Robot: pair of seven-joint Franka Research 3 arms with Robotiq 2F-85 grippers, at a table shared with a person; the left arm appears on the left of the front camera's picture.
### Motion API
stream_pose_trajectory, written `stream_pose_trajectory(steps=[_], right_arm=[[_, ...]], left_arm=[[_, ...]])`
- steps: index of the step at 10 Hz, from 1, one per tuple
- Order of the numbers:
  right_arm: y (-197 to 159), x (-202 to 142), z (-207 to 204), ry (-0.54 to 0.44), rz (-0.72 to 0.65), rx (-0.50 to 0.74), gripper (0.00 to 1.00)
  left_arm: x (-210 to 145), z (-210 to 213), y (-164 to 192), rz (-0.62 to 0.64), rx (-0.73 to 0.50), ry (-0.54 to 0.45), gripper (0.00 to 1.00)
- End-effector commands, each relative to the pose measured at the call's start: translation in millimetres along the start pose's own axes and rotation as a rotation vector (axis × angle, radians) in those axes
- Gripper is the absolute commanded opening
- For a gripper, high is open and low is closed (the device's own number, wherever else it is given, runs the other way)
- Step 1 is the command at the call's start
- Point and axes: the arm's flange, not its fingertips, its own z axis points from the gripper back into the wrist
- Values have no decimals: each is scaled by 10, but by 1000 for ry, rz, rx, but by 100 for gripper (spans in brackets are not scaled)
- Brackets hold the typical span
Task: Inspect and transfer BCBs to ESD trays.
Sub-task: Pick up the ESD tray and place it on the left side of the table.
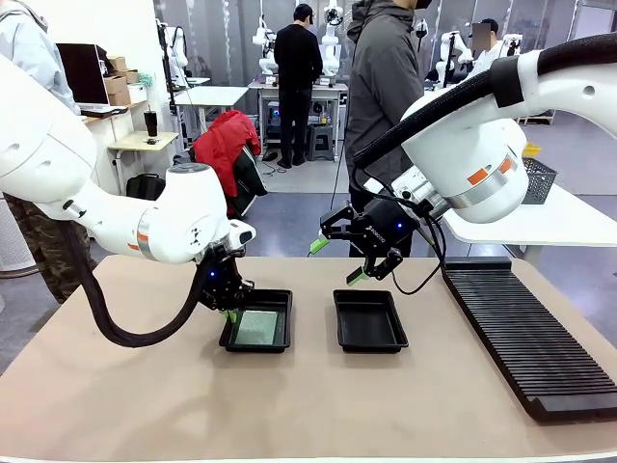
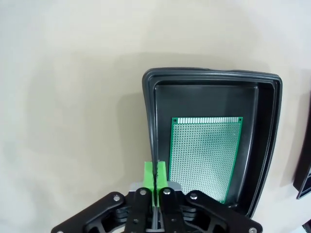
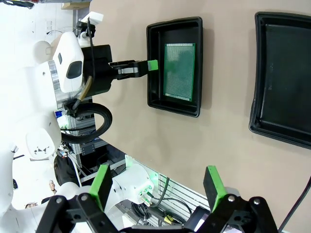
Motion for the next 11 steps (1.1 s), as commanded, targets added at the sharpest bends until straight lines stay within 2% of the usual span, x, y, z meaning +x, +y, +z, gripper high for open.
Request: stream_pose_trajectory(steps=[1, 4, 7, 11], right_arm=[[-3, 6, 1, 0, 2, -4, 100], [-3, 6, 1, 0, 2, -4, 100], [-3, 6, 1, 0, 2, -4, 100], [-3, 6, 1, 0, 2, -4, 100]], left_arm=[[-26, 63, 231, 15, -128, 8, 0], [-29, 139, 456, 12, -211, 11, 0], [-50, 236, 738, -16, -306, -25, 0], [-105, 401, 1302, -35, -415, -39, 0]])
